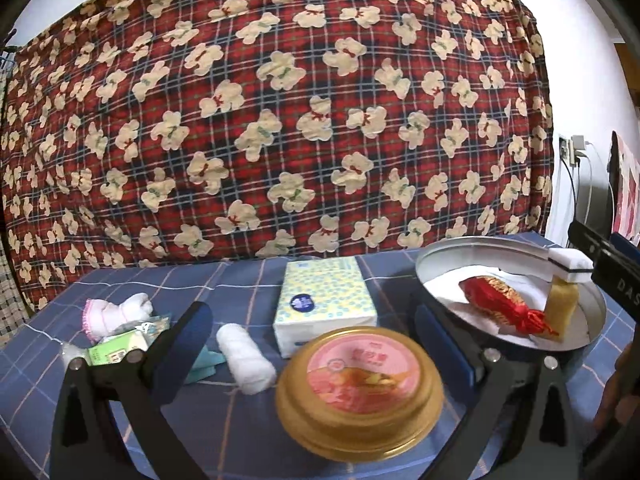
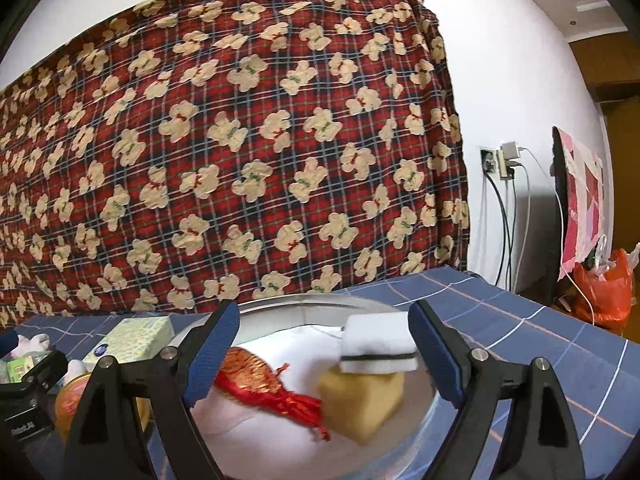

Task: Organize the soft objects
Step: 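Withdraw both grippers from the tin, then grasp the white rolled cloth with the right gripper while the left gripper moves toward the clear plastic bag, then grasp the clear plastic bag with the left gripper, then carry the white roll and clear bag over the round tin with both grippers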

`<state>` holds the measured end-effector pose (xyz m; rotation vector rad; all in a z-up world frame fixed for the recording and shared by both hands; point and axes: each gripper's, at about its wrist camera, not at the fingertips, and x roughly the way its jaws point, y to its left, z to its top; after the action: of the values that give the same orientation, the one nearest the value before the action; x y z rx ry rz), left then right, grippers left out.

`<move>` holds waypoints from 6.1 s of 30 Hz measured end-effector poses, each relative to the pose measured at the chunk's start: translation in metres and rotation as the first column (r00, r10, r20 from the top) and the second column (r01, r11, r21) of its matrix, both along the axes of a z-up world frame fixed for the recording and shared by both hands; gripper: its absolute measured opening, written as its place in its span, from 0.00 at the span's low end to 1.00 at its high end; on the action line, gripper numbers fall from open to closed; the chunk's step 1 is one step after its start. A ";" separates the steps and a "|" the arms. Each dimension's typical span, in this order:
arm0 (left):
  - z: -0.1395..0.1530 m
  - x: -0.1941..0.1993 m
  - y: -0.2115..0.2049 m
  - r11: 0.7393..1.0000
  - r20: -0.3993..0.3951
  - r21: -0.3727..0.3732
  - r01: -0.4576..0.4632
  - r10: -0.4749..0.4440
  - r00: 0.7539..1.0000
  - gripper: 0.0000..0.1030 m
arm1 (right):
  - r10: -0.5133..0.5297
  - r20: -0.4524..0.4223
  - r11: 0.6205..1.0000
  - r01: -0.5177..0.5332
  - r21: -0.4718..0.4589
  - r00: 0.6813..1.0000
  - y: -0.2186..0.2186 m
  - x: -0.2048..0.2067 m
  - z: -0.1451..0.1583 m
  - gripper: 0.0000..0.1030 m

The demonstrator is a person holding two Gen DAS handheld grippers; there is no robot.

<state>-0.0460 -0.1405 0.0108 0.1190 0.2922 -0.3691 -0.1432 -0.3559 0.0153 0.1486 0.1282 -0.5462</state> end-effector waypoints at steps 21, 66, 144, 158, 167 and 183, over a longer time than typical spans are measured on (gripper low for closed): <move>0.001 0.022 0.065 0.996 -0.016 -0.010 -0.094 0.093 0.996 1.00 | 0.188 -0.041 0.982 -0.186 0.044 0.981 0.090 0.040 -0.003 0.85; -0.020 0.114 0.271 0.900 -0.272 -0.046 -0.433 0.406 0.872 1.00 | 0.503 -0.386 0.863 -0.477 0.169 0.773 0.251 0.169 -0.031 0.62; -0.039 0.106 0.247 0.974 -0.448 -0.142 -0.176 0.096 0.889 0.24 | 0.679 -0.290 0.734 -0.629 0.255 0.675 0.243 0.150 -0.025 0.34; -0.024 0.079 0.242 0.964 -0.311 -0.157 -0.216 0.159 0.937 0.23 | 0.650 -0.239 0.756 -0.643 0.118 0.721 0.241 0.123 -0.012 0.34; -0.050 0.101 0.238 0.963 -0.502 -0.061 -0.264 0.199 0.842 0.27 | 0.641 -0.241 0.765 -0.633 0.118 0.729 0.235 0.118 -0.013 0.34; -0.034 0.077 0.236 0.961 -0.374 -0.129 -0.245 0.182 0.910 0.16 | 0.664 -0.200 0.747 -0.653 0.123 0.721 0.232 0.111 -0.009 0.34</move>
<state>0.0311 0.0958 -0.0236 -0.1555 0.6283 -0.1930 -0.0322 -0.1242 0.0066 0.0713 0.4071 0.1682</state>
